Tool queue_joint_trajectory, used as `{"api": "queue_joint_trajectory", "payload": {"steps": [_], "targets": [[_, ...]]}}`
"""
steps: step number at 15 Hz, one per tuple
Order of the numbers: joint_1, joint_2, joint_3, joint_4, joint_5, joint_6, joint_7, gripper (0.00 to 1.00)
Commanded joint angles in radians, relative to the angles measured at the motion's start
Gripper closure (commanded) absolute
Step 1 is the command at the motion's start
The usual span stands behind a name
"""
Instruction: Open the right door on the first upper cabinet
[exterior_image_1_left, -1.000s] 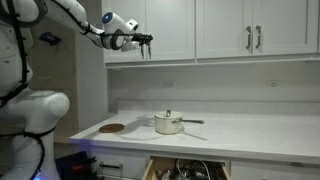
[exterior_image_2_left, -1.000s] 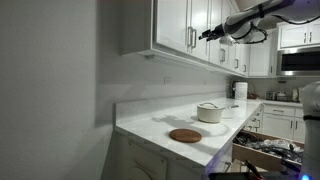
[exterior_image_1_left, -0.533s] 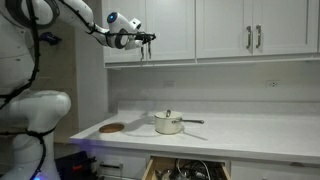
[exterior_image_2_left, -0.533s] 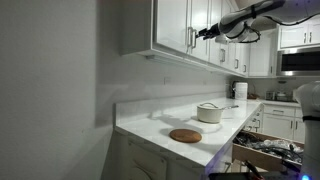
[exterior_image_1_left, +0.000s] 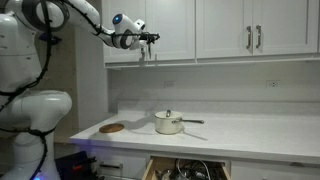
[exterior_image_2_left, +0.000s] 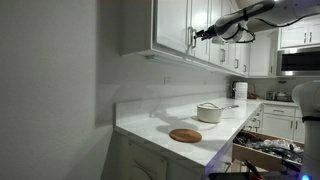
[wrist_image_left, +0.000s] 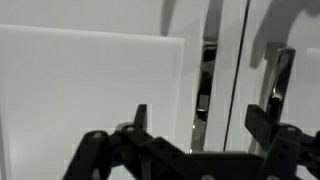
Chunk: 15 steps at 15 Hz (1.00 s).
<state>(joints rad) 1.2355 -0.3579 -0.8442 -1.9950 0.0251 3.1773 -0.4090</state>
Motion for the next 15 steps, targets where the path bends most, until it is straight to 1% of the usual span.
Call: {"api": "queue_joint_trajectory", "payload": {"steps": [1, 4, 8, 9, 10, 11, 12, 14, 15], "targets": [[0.07, 0.065, -0.084, 0.073, 0.019, 0.0, -0.015, 0.0], [0.134, 0.082, -0.152, 0.112, 0.023, -0.019, -0.014, 0.0], [0.204, 0.085, -0.218, 0.14, 0.014, -0.023, -0.015, 0.0], [0.219, 0.085, -0.231, 0.144, 0.012, -0.022, -0.016, 0.11], [0.231, 0.087, -0.243, 0.147, 0.011, -0.018, -0.015, 0.28], [0.241, 0.091, -0.254, 0.151, 0.009, -0.02, -0.013, 0.34], [0.25, 0.09, -0.263, 0.151, 0.007, -0.015, -0.014, 0.44], [0.266, 0.093, -0.276, 0.155, 0.005, -0.012, -0.013, 0.57], [0.271, 0.096, -0.281, 0.157, 0.005, -0.012, -0.011, 0.66]]}}
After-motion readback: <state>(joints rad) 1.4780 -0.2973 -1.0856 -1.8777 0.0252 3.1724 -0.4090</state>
